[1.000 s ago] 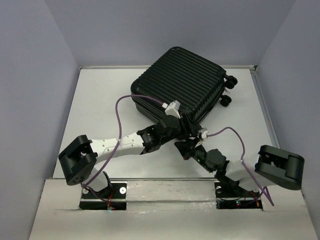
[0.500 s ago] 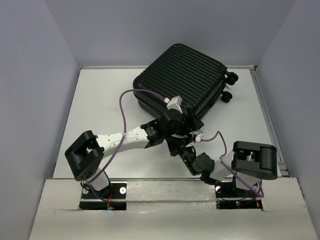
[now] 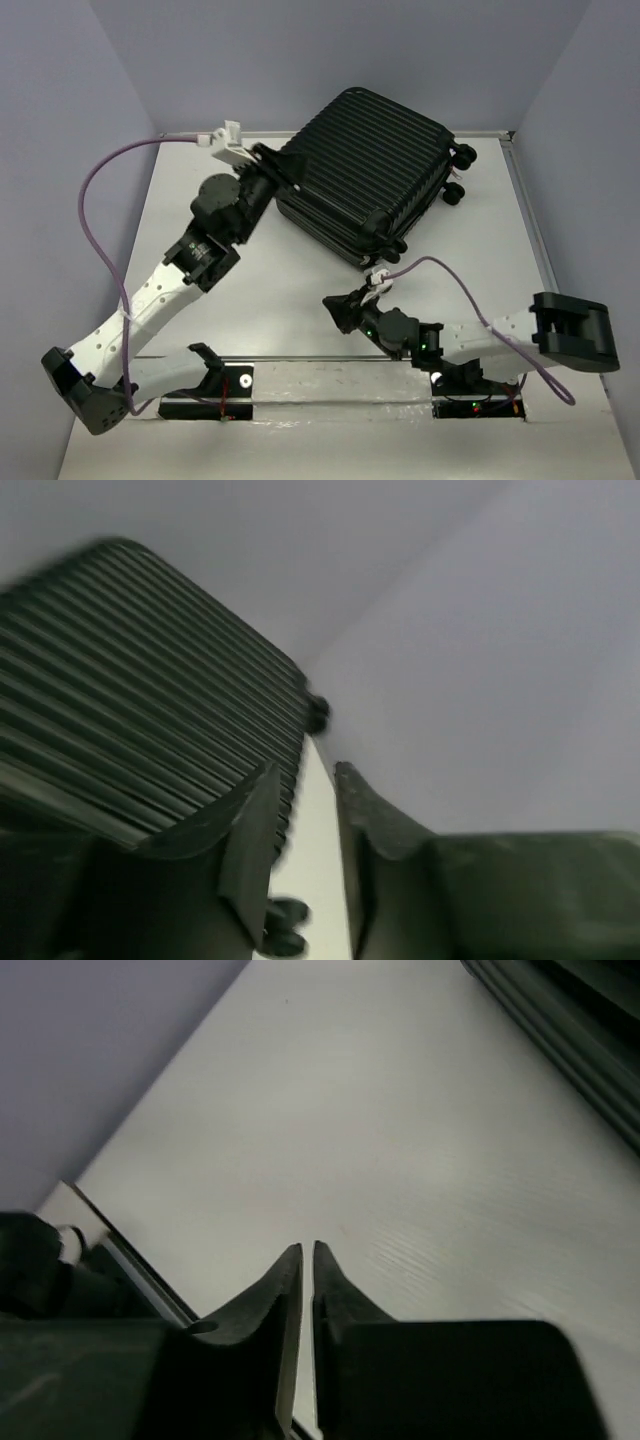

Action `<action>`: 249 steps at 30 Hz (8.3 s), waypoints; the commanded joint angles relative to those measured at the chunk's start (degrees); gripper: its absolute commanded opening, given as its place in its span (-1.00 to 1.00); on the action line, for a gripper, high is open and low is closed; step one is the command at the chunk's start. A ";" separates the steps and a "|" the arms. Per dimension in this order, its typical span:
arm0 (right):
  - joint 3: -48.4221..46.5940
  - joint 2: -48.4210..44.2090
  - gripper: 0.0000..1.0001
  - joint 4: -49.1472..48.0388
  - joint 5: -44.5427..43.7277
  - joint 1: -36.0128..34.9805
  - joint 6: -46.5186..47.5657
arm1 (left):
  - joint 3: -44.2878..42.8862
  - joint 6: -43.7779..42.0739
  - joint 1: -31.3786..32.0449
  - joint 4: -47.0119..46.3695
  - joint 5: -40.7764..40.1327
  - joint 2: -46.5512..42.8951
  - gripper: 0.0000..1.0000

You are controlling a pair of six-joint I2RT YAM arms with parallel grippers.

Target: Pack the luggage

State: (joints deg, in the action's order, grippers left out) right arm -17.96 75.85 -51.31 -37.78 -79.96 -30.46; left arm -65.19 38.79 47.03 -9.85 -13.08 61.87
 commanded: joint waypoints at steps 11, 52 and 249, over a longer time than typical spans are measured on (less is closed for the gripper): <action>-21.23 -25.68 -0.86 58.77 7.44 38.80 -2.85 | -30.84 -2.39 -36.30 11.67 18.71 36.80 -0.89; -61.11 28.20 -0.74 49.61 64.76 60.10 3.91 | 9.46 7.97 -28.92 -11.43 24.25 22.87 -0.88; -36.09 -3.43 -0.86 64.59 25.21 64.41 5.06 | -5.56 -4.25 -39.64 12.93 16.69 22.41 0.98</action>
State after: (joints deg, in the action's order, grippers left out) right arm -51.53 71.50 13.93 -15.18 -15.70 -25.15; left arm -67.35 32.21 9.26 4.54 2.07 82.78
